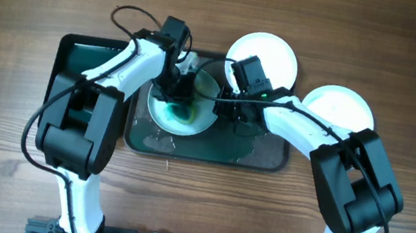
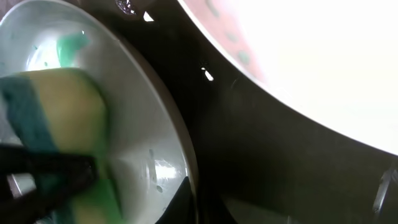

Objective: Clean dirty plates on tray and stack at the side
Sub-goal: 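Scrub the held plate with the sponge in the left gripper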

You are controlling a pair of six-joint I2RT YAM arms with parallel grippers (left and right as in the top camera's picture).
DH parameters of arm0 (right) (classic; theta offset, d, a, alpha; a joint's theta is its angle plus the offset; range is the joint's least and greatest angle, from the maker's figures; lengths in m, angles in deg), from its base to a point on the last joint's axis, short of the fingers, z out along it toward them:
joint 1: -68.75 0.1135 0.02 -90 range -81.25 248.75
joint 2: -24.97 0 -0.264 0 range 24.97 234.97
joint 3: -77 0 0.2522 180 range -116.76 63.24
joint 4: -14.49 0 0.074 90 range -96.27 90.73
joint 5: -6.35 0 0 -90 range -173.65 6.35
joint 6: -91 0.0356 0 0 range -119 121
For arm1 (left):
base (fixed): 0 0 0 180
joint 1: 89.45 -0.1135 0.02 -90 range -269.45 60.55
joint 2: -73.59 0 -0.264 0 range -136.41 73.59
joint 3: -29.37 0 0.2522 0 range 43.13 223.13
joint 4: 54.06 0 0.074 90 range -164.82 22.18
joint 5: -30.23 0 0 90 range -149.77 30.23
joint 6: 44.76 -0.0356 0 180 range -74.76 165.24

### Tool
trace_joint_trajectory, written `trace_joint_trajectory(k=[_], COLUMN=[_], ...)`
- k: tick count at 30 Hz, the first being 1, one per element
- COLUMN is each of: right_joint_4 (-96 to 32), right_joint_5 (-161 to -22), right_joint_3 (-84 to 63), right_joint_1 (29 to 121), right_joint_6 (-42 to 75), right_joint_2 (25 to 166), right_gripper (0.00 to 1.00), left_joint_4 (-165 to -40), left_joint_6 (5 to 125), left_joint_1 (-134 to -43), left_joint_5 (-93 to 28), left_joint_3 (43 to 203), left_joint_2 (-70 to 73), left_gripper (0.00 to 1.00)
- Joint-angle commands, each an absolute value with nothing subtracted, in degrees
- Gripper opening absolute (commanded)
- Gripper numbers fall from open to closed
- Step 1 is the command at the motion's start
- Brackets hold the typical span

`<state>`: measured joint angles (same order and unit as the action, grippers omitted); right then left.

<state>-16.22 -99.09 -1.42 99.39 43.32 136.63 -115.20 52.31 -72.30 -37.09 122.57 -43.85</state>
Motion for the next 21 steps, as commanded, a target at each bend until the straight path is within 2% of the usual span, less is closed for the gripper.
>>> trace_joint_trajectory(k=[1, 4, 8, 14, 16, 18, 21], right_joint_4=[-16.42, -16.42, -16.44, -16.46, -16.46, -16.46, -16.46], right_joint_5=[-100.69, -100.69, -100.69, -100.69, -100.71, -100.73, -100.73], right_joint_3=[-2.58, -2.58, -2.58, -2.58, -2.58, -2.58, -2.58], right_joint_1=[99.25, 99.25, 99.25, 99.25, 99.25, 99.25, 99.25], right_joint_6=[42.95, 42.95, 42.91, 42.91, 42.93, 42.91, 42.93], right_joint_2=[137.92, 137.92, 137.92, 137.92, 137.92, 137.92, 137.92], right_gripper=[0.04, 0.04, 0.04, 0.04, 0.04, 0.05, 0.04], left_joint_4=[-110.89, -107.59, -108.21, -113.69, -117.98, -120.66, -121.04], left_joint_6=[43.92, 53.95, 63.55, 69.86, 75.66, 79.28, 79.15], left_joint_1=[-71.26, -71.26, -71.23, -71.23, -71.23, -71.23, -71.23], left_joint_5=[-18.10, -30.60, -53.23, -75.80, -84.44, -88.68, -87.17], left_joint_3=[121.95, 122.02, 122.00, 122.00, 122.00, 121.98, 121.98], left_joint_2=[-44.71, -44.71, -44.71, -44.71, -44.71, -44.71, -44.71], left_gripper=[0.04, 0.04, 0.04, 0.04, 0.04, 0.04, 0.04])
